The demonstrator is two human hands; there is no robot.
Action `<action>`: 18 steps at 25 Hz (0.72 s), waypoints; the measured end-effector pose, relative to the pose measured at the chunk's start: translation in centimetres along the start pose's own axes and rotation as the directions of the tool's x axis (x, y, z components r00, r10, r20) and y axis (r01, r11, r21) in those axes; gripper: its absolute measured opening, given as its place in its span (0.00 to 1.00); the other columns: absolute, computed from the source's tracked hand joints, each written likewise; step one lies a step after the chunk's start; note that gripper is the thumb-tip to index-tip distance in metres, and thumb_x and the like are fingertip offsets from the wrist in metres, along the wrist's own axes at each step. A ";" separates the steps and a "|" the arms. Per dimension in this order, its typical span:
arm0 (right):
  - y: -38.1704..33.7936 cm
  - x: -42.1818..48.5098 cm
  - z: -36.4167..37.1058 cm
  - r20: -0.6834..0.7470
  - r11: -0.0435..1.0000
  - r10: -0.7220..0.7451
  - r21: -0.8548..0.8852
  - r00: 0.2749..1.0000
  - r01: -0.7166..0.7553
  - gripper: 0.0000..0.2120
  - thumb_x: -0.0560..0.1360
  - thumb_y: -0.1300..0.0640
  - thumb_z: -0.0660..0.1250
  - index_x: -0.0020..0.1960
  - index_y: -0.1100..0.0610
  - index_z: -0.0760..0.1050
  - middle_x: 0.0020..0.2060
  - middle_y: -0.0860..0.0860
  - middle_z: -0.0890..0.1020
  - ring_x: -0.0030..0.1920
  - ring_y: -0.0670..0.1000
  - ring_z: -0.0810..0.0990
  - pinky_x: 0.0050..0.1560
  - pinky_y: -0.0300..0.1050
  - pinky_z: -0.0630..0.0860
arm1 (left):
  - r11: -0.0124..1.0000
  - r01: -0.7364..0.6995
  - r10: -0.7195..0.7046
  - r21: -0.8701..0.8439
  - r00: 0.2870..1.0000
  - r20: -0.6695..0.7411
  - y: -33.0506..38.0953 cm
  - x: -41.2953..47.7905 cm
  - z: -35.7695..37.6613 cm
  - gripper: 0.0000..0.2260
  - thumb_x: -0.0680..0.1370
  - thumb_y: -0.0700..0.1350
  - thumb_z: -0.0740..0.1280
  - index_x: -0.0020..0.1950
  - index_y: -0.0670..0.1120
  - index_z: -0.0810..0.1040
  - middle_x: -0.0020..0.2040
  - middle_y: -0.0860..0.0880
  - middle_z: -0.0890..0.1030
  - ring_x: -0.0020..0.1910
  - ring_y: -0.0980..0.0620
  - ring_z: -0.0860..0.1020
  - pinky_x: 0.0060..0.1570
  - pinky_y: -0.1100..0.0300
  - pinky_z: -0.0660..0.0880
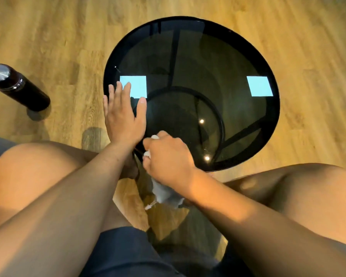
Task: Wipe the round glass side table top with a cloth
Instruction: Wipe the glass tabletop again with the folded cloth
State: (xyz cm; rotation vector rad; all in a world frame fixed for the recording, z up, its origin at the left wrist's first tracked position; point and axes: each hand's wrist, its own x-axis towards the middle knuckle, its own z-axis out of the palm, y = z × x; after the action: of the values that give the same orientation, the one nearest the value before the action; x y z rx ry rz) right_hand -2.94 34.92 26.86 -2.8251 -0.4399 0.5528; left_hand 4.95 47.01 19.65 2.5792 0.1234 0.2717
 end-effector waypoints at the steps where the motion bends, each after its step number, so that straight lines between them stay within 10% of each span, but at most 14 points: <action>1: -1.1 0.8 0.2 -0.039 1.000 -0.011 0.010 0.999 0.011 0.12 0.78 0.50 0.63 0.58 0.51 0.76 0.51 0.54 0.75 0.47 0.59 0.79 0.42 0.48 0.70 | 1.000 -0.006 0.006 0.001 1.000 -0.005 -0.1 0.0 0.1 0.28 0.80 0.59 0.48 0.77 0.46 0.62 0.80 0.43 0.60 0.80 0.45 0.53 0.78 0.49 0.44; 6: 12.2 -5.0 -2.5 -0.030 0.962 0.258 -0.080 0.966 -0.260 0.07 0.76 0.48 0.65 0.50 0.49 0.78 0.52 0.52 0.77 0.48 0.58 0.80 0.45 0.50 0.76 | 0.999 0.033 -0.033 0.010 0.999 0.008 -0.1 0.0 0.1 0.28 0.80 0.59 0.48 0.78 0.48 0.61 0.80 0.44 0.59 0.80 0.46 0.52 0.77 0.51 0.43; 10: 19.2 -7.0 -5.5 -0.139 0.790 0.608 0.012 0.781 -0.613 0.04 0.74 0.52 0.66 0.43 0.50 0.72 0.47 0.59 0.80 0.43 0.61 0.77 0.41 0.48 0.71 | 1.000 0.012 -0.012 0.010 1.000 0.001 0.1 0.0 0.1 0.28 0.80 0.59 0.48 0.77 0.48 0.61 0.80 0.45 0.60 0.80 0.46 0.52 0.77 0.51 0.42; 14: 7.0 -3.2 0.4 -0.252 0.902 0.428 0.187 0.868 -0.390 0.10 0.77 0.51 0.64 0.56 0.54 0.71 0.53 0.56 0.74 0.49 0.60 0.79 0.45 0.47 0.70 | 1.000 0.005 -0.006 0.022 1.000 0.020 0.0 0.0 -0.1 0.27 0.81 0.58 0.48 0.77 0.47 0.61 0.80 0.44 0.60 0.80 0.45 0.53 0.77 0.51 0.41; 18: -0.2 0.9 0.2 -0.019 0.886 0.162 0.444 0.987 -0.137 0.28 0.72 0.52 0.71 0.69 0.51 0.64 0.61 0.55 0.68 0.54 0.58 0.77 0.48 0.41 0.68 | 1.000 -0.009 0.009 -0.001 1.000 0.007 0.0 -0.1 0.0 0.28 0.81 0.58 0.48 0.77 0.46 0.63 0.79 0.43 0.62 0.80 0.45 0.55 0.78 0.49 0.43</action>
State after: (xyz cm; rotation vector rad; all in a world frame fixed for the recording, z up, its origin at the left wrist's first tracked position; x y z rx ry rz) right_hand -2.24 35.44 26.46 -2.4353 -0.0677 0.5241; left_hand 4.90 46.97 19.62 2.5799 0.1083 0.2656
